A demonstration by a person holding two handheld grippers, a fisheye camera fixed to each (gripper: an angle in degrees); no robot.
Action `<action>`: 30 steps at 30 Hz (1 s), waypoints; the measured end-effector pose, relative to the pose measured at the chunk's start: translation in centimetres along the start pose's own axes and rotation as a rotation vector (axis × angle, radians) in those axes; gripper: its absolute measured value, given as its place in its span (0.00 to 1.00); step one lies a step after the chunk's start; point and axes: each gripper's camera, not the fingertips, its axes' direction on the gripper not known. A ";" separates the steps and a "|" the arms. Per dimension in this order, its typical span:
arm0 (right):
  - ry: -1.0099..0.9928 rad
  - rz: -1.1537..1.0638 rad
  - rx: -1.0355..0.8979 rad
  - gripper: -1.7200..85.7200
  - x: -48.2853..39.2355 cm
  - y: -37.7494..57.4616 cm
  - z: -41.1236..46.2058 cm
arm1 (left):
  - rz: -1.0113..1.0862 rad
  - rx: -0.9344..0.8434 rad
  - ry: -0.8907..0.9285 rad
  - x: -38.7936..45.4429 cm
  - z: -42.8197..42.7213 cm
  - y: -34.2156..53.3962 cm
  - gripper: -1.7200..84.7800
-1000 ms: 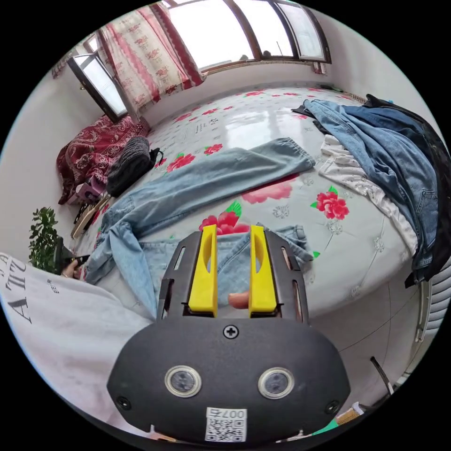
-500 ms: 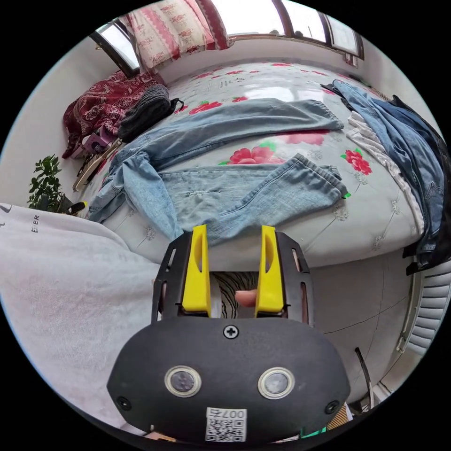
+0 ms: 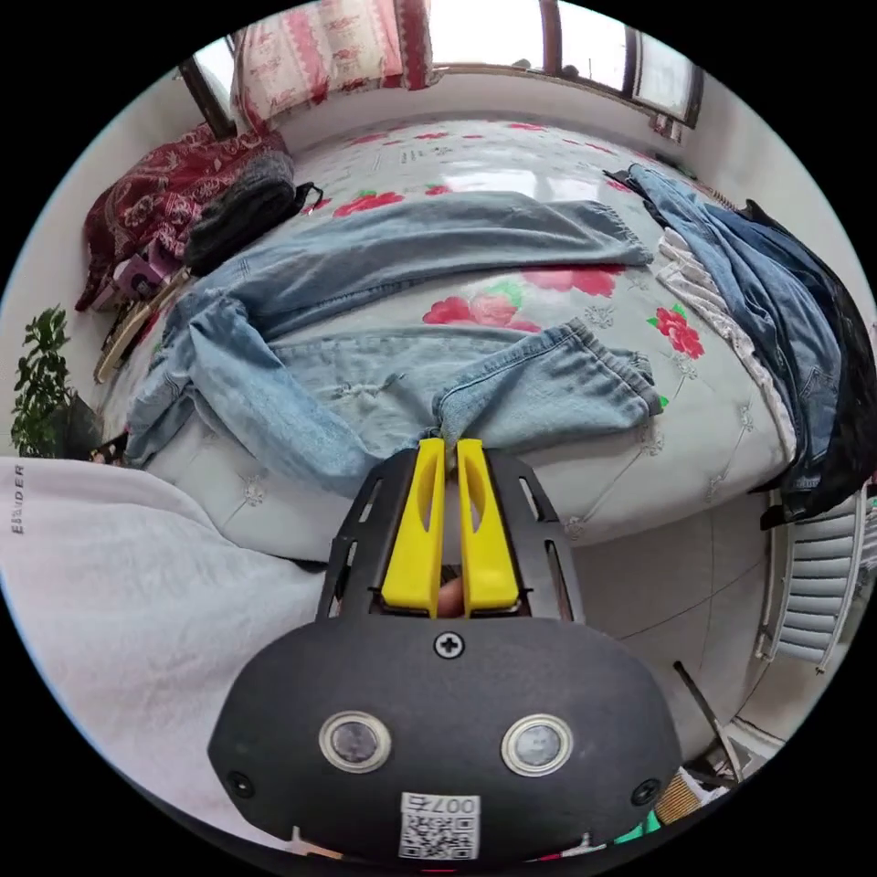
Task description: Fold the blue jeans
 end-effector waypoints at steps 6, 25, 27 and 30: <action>0.041 -0.101 0.272 0.03 -1.8 -4.7 -13.5 | 0.051 -0.009 0.028 -0.2 0.4 -1.2 0.01; 0.036 0.184 -0.201 0.10 10.7 -5.9 0.0 | -0.296 -0.147 0.308 -11.9 -0.2 0.7 0.11; 0.064 0.150 -0.270 0.10 10.4 -5.7 2.3 | -0.297 -0.149 0.339 -11.5 0.7 -0.1 0.12; 0.083 0.120 -0.327 0.07 9.7 -7.1 5.4 | -0.264 -0.190 0.280 -9.7 3.0 -2.5 0.09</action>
